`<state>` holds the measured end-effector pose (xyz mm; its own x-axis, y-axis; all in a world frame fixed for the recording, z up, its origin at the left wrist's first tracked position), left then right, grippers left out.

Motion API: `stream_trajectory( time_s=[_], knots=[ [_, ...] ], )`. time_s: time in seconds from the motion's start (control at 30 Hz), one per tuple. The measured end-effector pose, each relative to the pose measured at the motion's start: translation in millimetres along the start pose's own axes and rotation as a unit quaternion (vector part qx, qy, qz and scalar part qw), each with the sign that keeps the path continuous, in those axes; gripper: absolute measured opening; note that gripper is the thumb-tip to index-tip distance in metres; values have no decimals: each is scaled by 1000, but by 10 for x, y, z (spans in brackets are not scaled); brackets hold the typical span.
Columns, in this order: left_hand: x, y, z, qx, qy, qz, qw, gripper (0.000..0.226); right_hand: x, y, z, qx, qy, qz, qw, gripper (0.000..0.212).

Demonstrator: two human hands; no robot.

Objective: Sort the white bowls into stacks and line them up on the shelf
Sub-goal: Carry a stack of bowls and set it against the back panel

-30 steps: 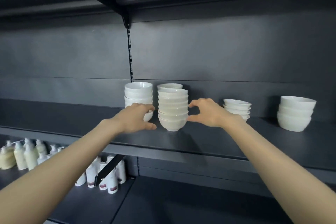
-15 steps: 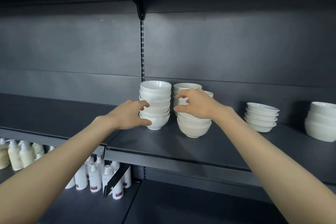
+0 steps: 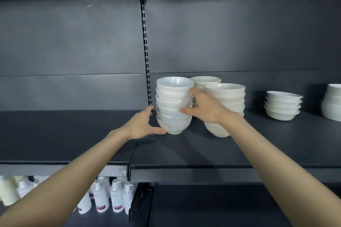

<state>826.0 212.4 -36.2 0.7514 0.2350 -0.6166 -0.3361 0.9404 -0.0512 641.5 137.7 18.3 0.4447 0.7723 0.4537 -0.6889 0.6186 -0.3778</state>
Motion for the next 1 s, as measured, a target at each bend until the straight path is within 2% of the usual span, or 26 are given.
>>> stream_trajectory(
  time_s=[0.07, 0.2, 0.27, 0.4, 0.57, 0.77, 0.93, 1.0],
  knots=[
    [100, -156, -35, 26, 37, -20, 999, 103, 6, -26, -94, -31, -28, -29, 999, 65],
    [175, -418, -118, 65, 138, -51, 987, 93, 14, -68, -219, -67, -75, -57, 993, 93],
    [183, -511, -166, 78, 168, -62, 981, 93, 10, -89, -260, -89, -110, -68, 988, 92],
    [170, -649, -222, 85, 237, -87, 964, 81, -69, -181, -363, -128, -158, -85, 975, 93],
    [201, -772, -263, 79, 253, -81, 961, 101, -144, -294, -432, -141, -247, -96, 954, 103],
    [275, -818, -268, 57, 274, -74, 957, 103, -228, -359, -471, -147, -249, -93, 953, 106],
    [272, -842, -271, 46, 274, -85, 957, 71, -271, -400, -444, -144, -229, -96, 958, 107],
    [271, -842, -267, 46, 275, -90, 956, 68, -265, -410, -435, -137, -225, -96, 960, 105]
  ],
)
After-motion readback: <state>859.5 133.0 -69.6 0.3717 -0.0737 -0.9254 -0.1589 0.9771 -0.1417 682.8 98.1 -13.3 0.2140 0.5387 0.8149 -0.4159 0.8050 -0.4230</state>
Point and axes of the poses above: each hand's wrist, its own y-axis away from the middle knuckle, its own z-axis out of the back of the hand, x = y × z, the point moved 5 cm from there along -y, towards the middle knuckle, and after that the axes turned 8 degrees about z, right-handed, at the moved point
